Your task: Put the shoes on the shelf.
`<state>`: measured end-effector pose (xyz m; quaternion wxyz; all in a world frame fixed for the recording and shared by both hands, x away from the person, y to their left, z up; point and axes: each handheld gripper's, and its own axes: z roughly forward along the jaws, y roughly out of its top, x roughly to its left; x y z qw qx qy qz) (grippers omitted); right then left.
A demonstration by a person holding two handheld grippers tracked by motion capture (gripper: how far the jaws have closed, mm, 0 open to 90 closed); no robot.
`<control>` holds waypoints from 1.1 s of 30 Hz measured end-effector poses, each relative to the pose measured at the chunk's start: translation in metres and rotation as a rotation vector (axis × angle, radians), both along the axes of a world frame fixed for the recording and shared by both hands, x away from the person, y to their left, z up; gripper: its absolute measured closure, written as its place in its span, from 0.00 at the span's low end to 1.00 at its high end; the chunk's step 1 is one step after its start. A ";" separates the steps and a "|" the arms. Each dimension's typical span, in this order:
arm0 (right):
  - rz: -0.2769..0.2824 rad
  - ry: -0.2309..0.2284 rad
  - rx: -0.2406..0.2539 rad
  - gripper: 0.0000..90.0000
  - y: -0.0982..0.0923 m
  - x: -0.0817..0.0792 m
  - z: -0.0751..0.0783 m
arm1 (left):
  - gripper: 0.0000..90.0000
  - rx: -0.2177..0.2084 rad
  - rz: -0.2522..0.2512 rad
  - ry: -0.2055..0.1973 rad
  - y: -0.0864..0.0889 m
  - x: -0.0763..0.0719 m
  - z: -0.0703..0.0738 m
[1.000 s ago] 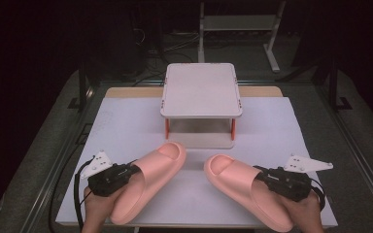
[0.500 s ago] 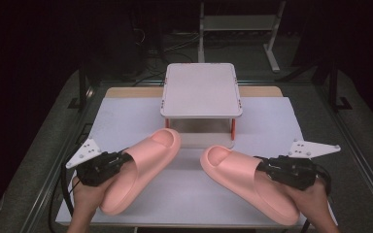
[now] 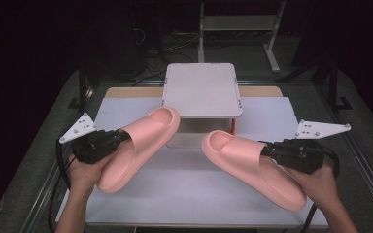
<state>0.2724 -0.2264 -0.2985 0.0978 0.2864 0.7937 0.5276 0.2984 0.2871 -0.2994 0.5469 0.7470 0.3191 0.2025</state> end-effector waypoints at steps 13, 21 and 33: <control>0.044 0.007 0.010 0.90 0.007 0.030 0.022 | 0.92 0.013 0.020 -0.014 -0.008 0.030 0.028; 0.061 0.004 -0.013 0.90 0.013 0.045 0.034 | 0.92 0.017 0.018 -0.010 -0.020 0.047 0.037; 0.061 0.007 -0.024 0.90 0.022 0.073 0.045 | 0.92 0.040 0.036 -0.007 -0.030 0.076 0.053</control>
